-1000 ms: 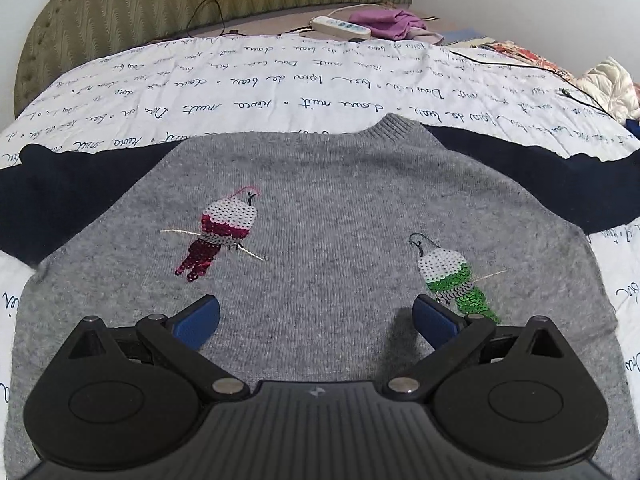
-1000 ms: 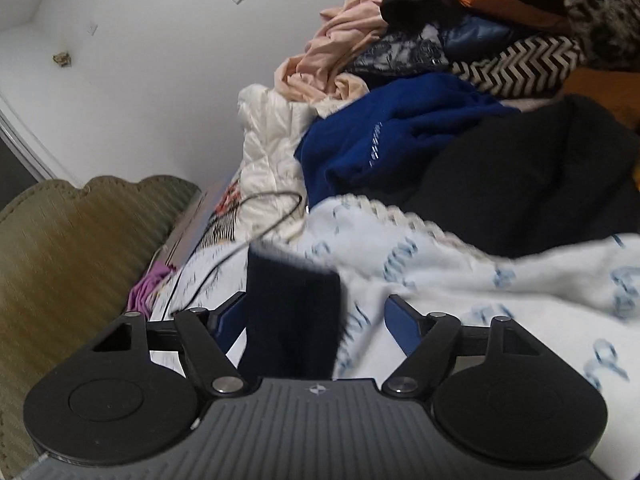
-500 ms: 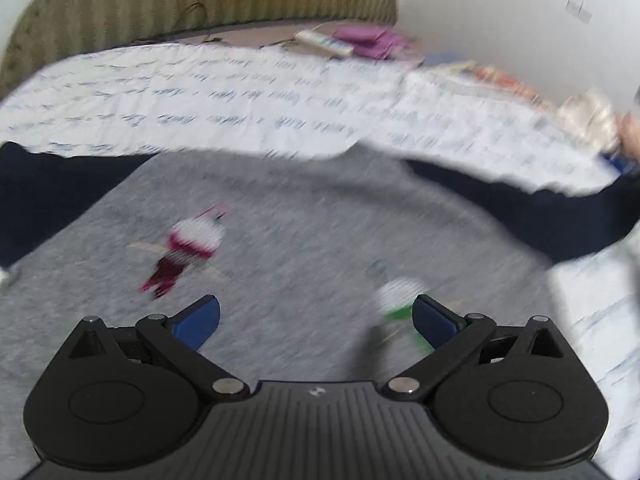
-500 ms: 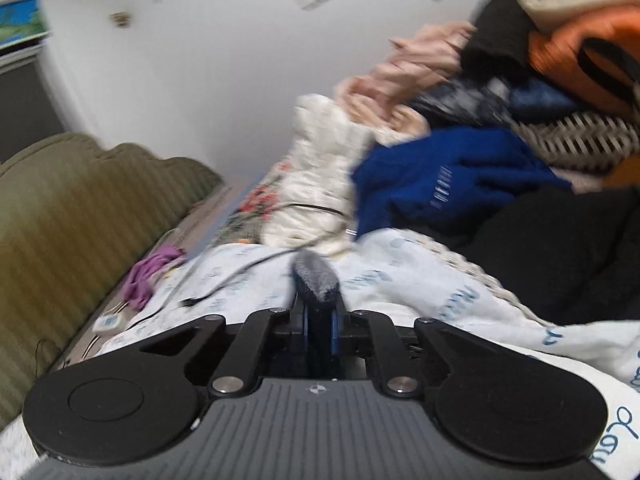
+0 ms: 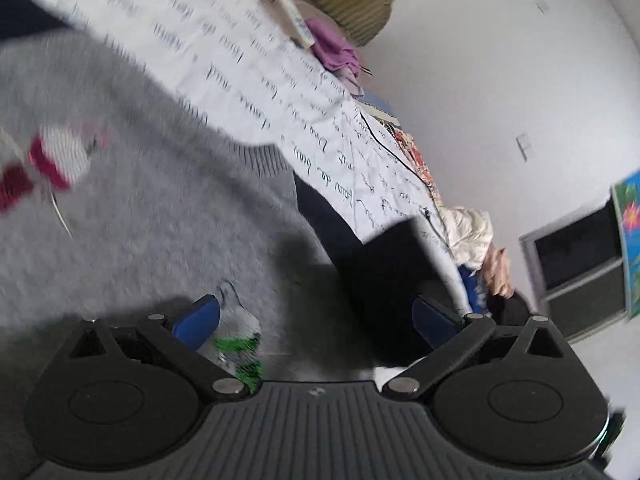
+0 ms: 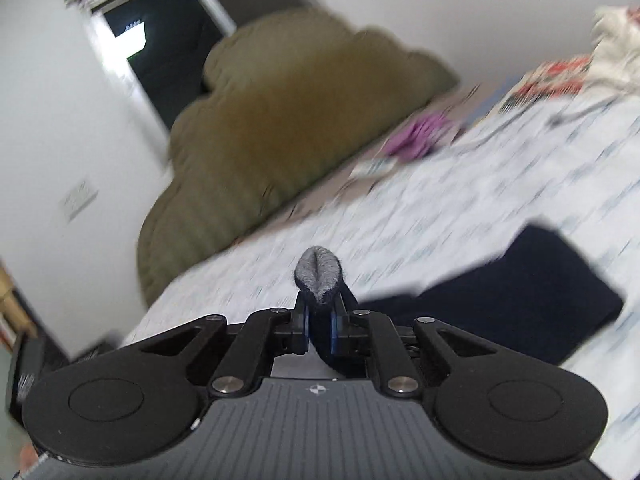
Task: Fold small clothes
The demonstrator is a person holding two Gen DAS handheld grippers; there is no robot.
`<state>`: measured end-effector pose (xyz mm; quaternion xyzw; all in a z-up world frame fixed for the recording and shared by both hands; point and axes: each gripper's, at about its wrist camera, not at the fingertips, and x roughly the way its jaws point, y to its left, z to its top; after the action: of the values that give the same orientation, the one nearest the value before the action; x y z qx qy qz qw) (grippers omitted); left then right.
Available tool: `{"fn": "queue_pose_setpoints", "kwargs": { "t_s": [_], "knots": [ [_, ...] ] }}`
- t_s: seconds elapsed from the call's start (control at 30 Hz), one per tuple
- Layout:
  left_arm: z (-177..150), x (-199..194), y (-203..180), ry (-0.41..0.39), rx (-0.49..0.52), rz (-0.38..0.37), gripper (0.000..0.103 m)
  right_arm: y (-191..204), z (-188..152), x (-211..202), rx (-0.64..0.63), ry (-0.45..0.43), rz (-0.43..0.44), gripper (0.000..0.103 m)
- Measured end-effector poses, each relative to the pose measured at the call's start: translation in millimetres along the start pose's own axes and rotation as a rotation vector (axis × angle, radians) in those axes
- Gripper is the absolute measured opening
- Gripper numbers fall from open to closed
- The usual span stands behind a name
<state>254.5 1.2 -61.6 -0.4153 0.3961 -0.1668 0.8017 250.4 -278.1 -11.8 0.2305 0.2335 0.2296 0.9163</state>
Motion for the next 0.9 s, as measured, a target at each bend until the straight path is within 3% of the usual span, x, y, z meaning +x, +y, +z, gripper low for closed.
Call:
{"fn": "queue_pose_setpoints", "kwargs": {
  "t_s": [0.23,0.33,0.4,0.47,0.57,0.6,0.63,0.7,0.9],
  "knots": [
    [0,0,-4,0.004,-0.058,-0.091,0.098,41,-29,4,-0.07,0.053,-0.018,0.015],
    [0,-6,-8,0.0,-0.035,-0.077,0.095,50,-39,3,-0.09,0.076,-0.019,0.015],
    [1,-3,-3,0.025,-0.05,-0.063,0.059,51,-43,6,-0.1,0.095,-0.011,0.014],
    [1,5,6,0.083,-0.1,-0.048,0.039,53,-47,8,-0.11,0.116,-0.01,0.015],
    [-1,12,20,0.117,-0.164,-0.026,0.035,52,-54,11,-0.088,0.151,-0.02,0.03],
    [-1,16,24,0.124,-0.169,-0.01,0.032,52,-57,9,-0.084,0.159,-0.029,0.044],
    [-2,19,27,0.13,-0.174,0.008,0.028,51,-60,5,-0.083,0.161,-0.035,0.05],
    [-2,22,33,0.136,-0.179,0.03,0.012,49,-64,-3,-0.089,0.177,-0.043,0.051],
    [8,15,9,0.136,0.012,0.134,0.008,20,-58,-30,-0.043,0.145,-0.081,0.058]
  ]
}}
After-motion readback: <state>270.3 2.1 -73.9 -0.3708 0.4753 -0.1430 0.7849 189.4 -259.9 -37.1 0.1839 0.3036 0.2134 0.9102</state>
